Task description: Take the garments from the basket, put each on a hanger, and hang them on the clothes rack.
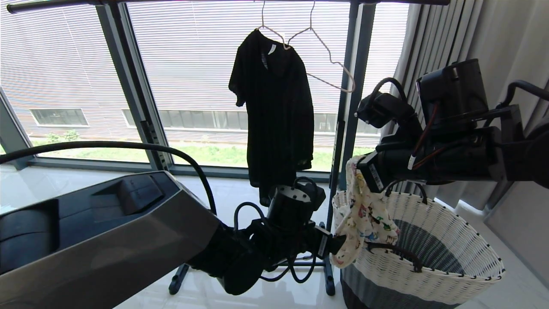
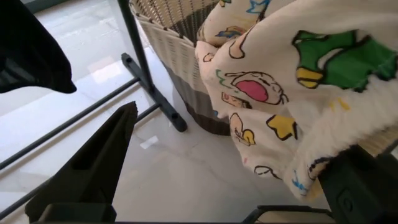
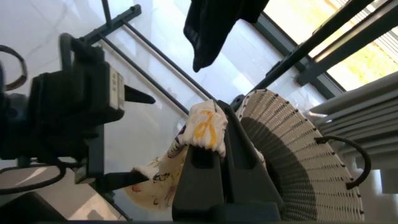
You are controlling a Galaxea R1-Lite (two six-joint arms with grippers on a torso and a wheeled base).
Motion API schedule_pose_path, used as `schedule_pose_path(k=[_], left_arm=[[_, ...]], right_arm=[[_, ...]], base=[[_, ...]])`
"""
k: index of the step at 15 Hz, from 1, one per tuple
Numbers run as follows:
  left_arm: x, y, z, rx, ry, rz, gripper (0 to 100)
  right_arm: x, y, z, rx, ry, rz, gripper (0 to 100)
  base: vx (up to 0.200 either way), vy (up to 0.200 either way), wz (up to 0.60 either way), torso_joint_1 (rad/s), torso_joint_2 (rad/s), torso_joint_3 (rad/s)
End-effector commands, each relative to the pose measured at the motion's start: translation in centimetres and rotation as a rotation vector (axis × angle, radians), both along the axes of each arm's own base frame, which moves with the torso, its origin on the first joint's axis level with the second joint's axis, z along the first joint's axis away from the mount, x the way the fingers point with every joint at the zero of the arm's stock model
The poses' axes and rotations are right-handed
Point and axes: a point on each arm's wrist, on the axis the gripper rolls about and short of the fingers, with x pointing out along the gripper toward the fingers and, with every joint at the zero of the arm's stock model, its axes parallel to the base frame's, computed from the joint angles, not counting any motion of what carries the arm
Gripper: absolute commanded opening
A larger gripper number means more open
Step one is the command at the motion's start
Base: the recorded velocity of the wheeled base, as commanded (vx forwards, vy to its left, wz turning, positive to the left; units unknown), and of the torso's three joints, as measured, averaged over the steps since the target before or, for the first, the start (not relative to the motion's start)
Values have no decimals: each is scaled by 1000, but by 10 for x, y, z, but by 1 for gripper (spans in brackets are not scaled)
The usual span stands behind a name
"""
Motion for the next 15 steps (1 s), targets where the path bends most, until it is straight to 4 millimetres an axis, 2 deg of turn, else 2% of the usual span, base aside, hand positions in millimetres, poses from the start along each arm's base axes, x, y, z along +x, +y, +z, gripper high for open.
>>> schedule_pose_path(k=[1,4,5,7,10,11,12,15], left_arm=[[10,-2,-38,66,48,29,100],[-1,13,-49,126,84,60,100],[-7,19,-46,138,92,63,0],[-17,28,-38,135,84,67,0],[-31,50,-20,145,-75,133,0],[-31,50,-20,145,-75,133,0],[-34,85,3,116,-238,197,0],[-46,140,64,101,-339,247,0]], right_arm=[[0,1,5,10,-12,3,0],[2,-2,10,11,-15,-12,0],[3,-4,10,11,-11,-16,0],[3,-4,8,8,-4,-21,0],[5,-2,0,10,32,-34,0],[5,-2,0,10,32,-34,0],[7,1,-5,23,56,-45,0],[2,1,-1,32,48,-38,0]], base=[[0,0,0,0,0,0],[0,0,0,0,0,0],[0,0,0,0,0,0],[0,0,0,0,0,0],[0,0,0,0,0,0],[0,0,0,0,0,0],[0,0,0,0,0,0],[0,0,0,0,0,0]])
